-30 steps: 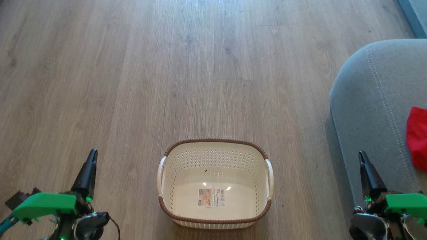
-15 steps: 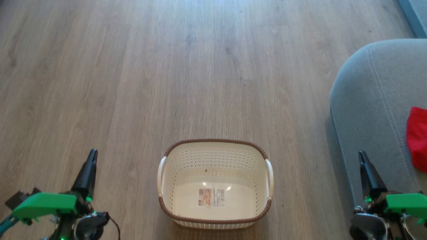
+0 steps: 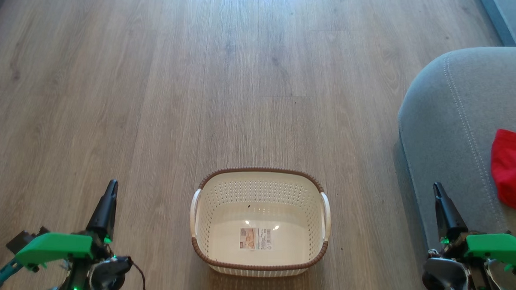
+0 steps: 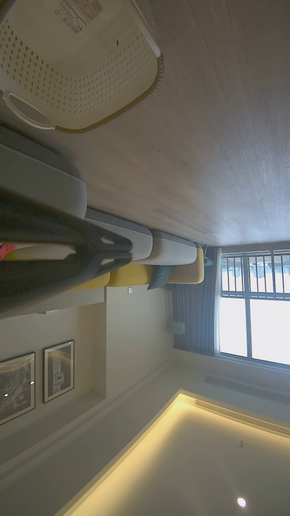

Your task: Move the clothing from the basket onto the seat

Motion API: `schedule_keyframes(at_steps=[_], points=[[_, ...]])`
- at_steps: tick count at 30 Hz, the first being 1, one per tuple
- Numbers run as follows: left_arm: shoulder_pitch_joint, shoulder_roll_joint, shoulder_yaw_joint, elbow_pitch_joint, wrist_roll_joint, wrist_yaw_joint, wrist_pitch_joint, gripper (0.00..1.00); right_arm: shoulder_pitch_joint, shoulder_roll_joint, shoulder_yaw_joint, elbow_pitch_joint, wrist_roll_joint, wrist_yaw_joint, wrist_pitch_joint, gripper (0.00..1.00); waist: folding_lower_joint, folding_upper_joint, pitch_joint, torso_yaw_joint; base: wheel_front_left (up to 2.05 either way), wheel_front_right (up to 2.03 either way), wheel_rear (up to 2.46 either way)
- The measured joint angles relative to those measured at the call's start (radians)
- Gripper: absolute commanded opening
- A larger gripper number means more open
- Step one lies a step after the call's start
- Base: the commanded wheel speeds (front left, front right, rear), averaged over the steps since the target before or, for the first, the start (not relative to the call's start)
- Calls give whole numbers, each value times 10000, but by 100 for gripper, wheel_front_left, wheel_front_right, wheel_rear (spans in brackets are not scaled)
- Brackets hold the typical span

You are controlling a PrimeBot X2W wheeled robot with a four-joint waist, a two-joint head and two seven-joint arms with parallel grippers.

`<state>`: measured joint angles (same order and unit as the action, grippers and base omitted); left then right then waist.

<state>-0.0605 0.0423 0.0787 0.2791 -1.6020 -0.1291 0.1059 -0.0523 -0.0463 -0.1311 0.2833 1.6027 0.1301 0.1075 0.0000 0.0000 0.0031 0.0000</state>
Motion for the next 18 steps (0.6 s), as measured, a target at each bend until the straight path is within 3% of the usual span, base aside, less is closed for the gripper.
schedule_keyframes(at_steps=[18], points=[[0, -2, 0, 0, 0, 0, 0, 0, 0, 0, 0, 0, 0, 0, 0, 0, 0, 0, 0, 0, 0, 0, 0]])
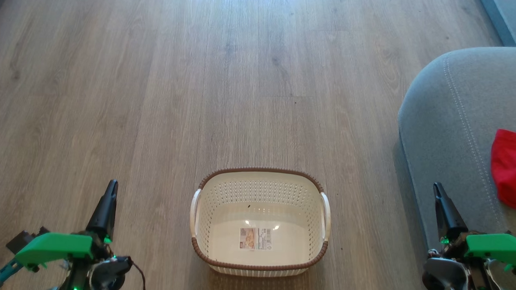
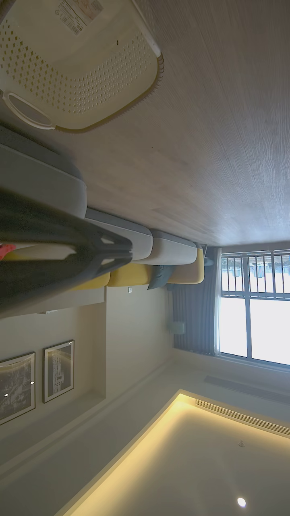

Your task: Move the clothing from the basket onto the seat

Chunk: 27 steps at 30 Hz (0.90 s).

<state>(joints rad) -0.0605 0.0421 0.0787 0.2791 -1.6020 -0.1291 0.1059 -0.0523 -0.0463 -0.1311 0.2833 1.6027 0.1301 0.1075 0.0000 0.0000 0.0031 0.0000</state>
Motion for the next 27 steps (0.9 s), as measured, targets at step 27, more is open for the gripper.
schedule_keyframes(at_steps=[27], points=[[0, 0, 0, 0, 0, 0, 0, 0, 0, 0, 0, 0, 0, 0, 0, 0, 0, 0, 0, 0, 0, 0, 0]])
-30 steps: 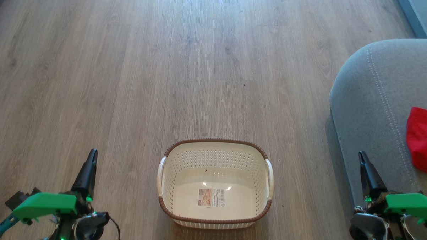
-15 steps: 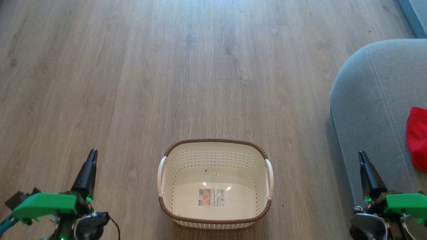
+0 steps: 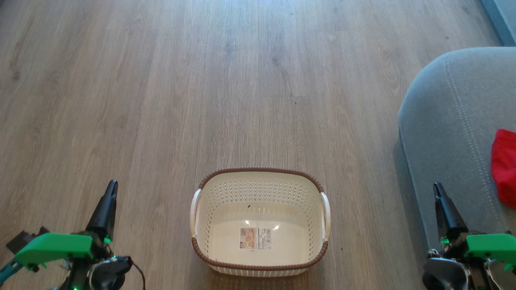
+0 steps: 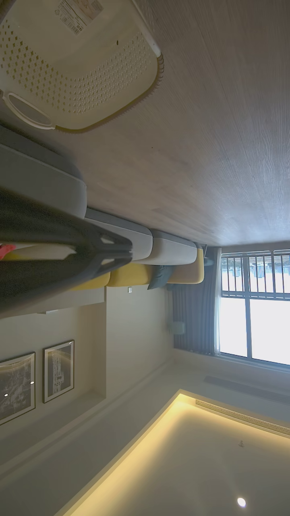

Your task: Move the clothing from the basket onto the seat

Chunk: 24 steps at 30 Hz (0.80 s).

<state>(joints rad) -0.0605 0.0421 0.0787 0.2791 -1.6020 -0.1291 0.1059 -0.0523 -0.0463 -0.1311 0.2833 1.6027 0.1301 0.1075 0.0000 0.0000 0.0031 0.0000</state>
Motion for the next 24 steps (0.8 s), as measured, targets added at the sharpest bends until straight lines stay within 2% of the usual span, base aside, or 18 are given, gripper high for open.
schedule_keyframes(at_steps=[24], points=[[0, 0, 2, 0, 0, 0, 0, 0, 0, 2, 0, 0, 0, 0, 0, 0, 0, 0, 0, 0, 0, 0, 0]])
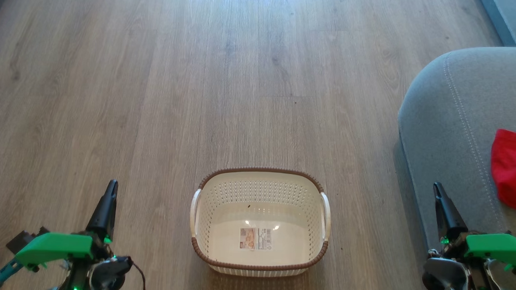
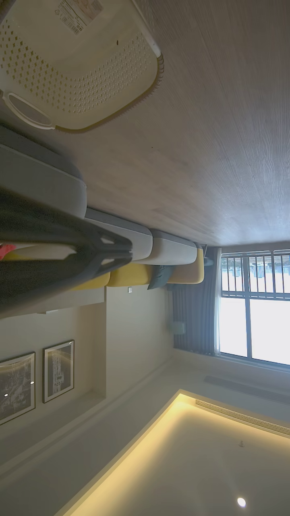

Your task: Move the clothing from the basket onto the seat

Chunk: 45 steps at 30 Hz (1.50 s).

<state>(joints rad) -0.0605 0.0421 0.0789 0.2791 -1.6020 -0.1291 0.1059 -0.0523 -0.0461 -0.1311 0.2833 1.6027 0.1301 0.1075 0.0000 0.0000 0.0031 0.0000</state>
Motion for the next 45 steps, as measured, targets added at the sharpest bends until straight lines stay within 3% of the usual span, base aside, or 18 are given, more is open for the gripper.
schedule_keyframes(at_steps=[45], points=[[0, 0, 0, 0, 0, 0, 0, 0, 0, 0, 0, 0, 0, 0, -2, 0, 0, 0, 0, 0, 0, 0, 0]])
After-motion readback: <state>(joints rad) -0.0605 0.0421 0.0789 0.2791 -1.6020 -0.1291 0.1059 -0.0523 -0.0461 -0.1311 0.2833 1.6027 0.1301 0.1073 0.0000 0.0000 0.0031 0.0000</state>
